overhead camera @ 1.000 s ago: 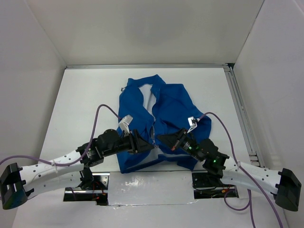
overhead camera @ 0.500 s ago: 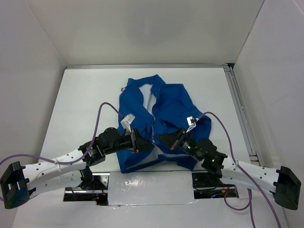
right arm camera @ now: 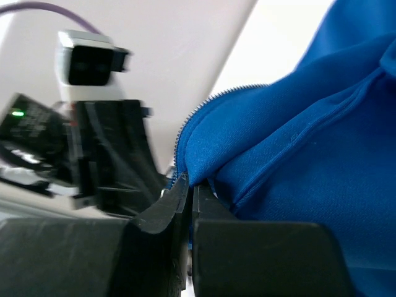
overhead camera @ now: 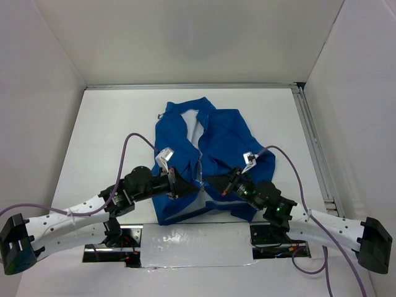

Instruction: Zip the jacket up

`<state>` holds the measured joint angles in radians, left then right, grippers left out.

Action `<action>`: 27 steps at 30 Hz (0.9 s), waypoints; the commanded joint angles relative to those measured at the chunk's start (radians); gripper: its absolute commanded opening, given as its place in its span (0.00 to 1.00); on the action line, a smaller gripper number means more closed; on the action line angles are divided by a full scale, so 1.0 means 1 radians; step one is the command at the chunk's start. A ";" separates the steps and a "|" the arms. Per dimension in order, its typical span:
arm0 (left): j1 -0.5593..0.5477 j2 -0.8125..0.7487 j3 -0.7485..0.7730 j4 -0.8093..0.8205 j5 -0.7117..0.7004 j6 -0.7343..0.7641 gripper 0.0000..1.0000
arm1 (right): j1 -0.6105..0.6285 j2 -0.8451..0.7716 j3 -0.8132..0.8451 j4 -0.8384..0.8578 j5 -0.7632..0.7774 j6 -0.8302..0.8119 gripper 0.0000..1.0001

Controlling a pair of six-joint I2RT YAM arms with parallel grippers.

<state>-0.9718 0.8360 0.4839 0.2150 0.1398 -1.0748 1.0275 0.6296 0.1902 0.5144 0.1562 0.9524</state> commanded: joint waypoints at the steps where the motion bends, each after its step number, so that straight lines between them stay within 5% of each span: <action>1: -0.002 -0.043 0.025 0.035 0.061 0.048 0.00 | 0.002 0.009 0.012 -0.022 0.062 -0.075 0.00; 15: -0.021 -0.012 0.055 -0.158 0.251 0.197 0.00 | -0.001 0.137 0.025 0.193 0.091 -0.034 0.00; 27: -0.093 0.011 0.084 -0.240 0.218 0.280 0.00 | 0.002 0.119 0.077 0.052 0.114 -0.040 0.00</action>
<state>-1.0065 0.8516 0.5297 0.0292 0.2176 -0.8349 1.0451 0.7654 0.1989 0.5545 0.1341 0.9264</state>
